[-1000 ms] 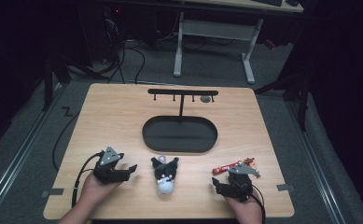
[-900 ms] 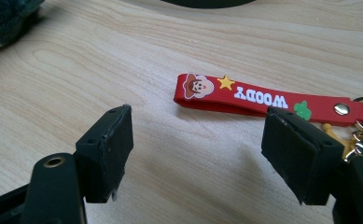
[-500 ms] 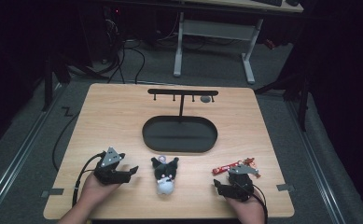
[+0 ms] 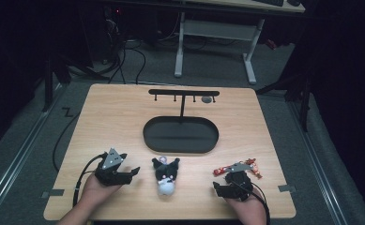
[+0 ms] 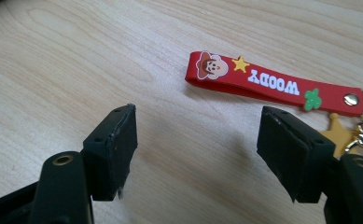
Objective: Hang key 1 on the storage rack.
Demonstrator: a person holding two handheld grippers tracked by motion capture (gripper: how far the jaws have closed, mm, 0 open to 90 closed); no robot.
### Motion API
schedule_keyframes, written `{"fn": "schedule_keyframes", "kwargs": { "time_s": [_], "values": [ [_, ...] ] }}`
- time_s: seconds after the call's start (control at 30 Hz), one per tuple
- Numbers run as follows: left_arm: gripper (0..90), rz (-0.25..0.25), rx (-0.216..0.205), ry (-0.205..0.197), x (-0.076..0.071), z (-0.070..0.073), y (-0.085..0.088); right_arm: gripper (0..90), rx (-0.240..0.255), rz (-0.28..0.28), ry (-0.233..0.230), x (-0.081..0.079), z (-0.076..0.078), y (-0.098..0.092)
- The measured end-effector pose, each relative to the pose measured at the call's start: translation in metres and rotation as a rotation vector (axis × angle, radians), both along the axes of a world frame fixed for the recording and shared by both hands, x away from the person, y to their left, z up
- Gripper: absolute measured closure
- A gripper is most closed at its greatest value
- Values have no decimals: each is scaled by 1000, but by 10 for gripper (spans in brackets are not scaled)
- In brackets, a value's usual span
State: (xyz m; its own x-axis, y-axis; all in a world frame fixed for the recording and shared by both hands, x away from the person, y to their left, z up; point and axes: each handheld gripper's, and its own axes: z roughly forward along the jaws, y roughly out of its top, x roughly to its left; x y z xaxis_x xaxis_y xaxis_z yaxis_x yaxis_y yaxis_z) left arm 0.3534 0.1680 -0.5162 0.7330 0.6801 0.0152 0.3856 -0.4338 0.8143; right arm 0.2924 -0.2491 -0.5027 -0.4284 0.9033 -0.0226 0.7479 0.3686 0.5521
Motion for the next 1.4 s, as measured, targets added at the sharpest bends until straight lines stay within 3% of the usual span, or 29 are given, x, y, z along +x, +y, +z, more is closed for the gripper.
{"fn": "schedule_keyframes", "kwargs": {
  "time_s": [0.37, 0.6, 0.77, 0.97, 1.27, 1.4],
  "values": [
    [283, -11, -11, 10, 3, 1, 0, 304, -54, 13, 57, 3, 16, -1],
    [300, -19, -6, 4, 1, 2, -3, 300, -114, 42, 85, -1, 21, 2],
    [285, -25, 6, -15, 1, 2, -6, 299, -107, 42, 74, -5, 24, 0],
    [283, -46, -3, -14, 1, 2, -6, 297, -95, -2, 64, -13, 25, -17],
    [285, -44, 7, -11, 0, 1, -6, 311, -136, -29, 120, -16, 25, -37],
    [286, -38, 10, -4, 1, 0, -4, 388, -140, -48, 197, -6, 32, -49]
  ]
}}
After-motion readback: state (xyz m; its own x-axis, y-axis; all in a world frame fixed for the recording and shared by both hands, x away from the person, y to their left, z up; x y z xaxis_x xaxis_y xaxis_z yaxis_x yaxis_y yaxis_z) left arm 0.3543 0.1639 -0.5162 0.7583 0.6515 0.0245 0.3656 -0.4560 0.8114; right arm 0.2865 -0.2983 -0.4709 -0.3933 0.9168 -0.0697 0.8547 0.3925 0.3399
